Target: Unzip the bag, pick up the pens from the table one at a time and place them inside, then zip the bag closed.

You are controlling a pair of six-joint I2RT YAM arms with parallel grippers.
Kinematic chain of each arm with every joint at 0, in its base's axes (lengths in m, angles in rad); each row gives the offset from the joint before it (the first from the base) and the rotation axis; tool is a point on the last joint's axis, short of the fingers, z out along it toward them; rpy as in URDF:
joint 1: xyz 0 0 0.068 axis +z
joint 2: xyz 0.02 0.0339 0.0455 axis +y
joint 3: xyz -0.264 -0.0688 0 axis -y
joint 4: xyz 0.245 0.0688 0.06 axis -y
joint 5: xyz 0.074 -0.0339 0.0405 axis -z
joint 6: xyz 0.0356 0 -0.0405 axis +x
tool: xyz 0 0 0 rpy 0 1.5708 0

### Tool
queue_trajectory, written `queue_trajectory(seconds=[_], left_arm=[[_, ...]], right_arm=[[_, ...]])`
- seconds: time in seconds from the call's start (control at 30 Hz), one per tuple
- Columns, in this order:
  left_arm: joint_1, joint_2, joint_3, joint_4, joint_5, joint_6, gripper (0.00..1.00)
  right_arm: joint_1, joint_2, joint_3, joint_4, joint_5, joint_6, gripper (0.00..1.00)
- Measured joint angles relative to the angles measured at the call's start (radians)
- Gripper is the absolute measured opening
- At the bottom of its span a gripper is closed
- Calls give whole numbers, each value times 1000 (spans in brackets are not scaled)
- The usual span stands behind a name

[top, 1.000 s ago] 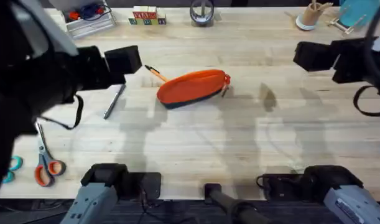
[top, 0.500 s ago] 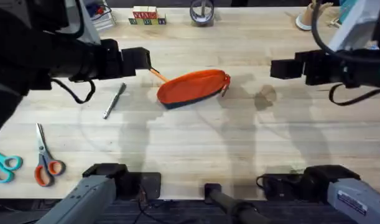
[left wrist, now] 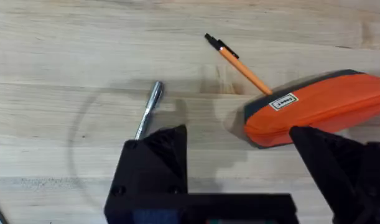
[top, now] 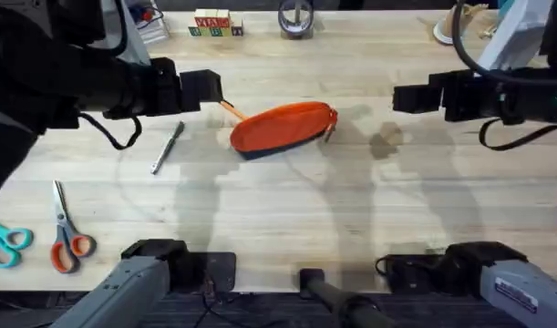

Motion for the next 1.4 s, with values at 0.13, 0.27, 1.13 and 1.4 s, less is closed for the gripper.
queue_trajectory(seconds=[0.13,0.27,1.13,1.4], left_arm=[[0,0,0,1,1,0,993],[0,0,0,4,2,25,993],[0,0,0,87,58,625,991],[42,0,0,48,292,812,990]], right_arm=[[0,0,0,0,-2,0,998],[0,0,0,0,-1,0,998],[0,0,1,0,-2,0,998],[0,0,1,0,-2,0,998]])
